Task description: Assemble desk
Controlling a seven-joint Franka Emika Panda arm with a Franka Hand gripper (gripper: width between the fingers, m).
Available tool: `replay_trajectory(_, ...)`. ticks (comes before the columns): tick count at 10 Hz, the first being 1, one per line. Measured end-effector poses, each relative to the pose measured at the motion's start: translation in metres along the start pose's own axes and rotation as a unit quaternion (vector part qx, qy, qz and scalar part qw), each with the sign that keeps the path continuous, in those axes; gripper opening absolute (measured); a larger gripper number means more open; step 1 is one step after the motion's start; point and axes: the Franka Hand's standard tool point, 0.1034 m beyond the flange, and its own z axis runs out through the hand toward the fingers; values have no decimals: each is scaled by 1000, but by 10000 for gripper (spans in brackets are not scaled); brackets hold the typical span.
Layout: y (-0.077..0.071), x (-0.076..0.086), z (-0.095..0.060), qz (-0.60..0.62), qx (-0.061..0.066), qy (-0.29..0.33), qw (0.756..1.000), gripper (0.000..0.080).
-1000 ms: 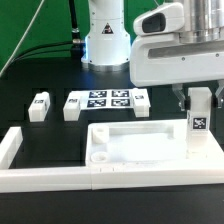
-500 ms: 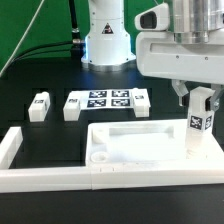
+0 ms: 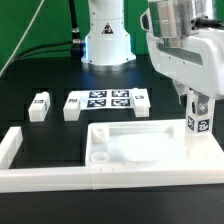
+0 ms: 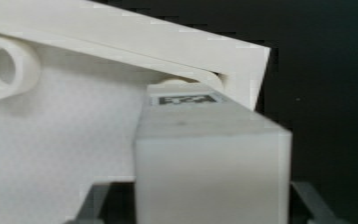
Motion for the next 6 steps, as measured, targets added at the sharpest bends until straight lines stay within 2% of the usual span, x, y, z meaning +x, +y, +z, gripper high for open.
replay_trajectory(1, 0, -1, 0, -45, -1, 2, 999, 306)
replay_trajectory(2, -2, -3, -1, -155, -6, 4, 988, 477)
replay_trajectory(3, -3, -5, 3, -250, -13, -5, 968, 610)
replay_trajectory(4, 0, -12, 7, -334, -22, -16, 942, 637)
replay_trajectory(5, 0, -18, 5, -337, -12, -7, 941, 637)
replay_trajectory(6, 2, -18, 5, -399, -14, -8, 917, 647)
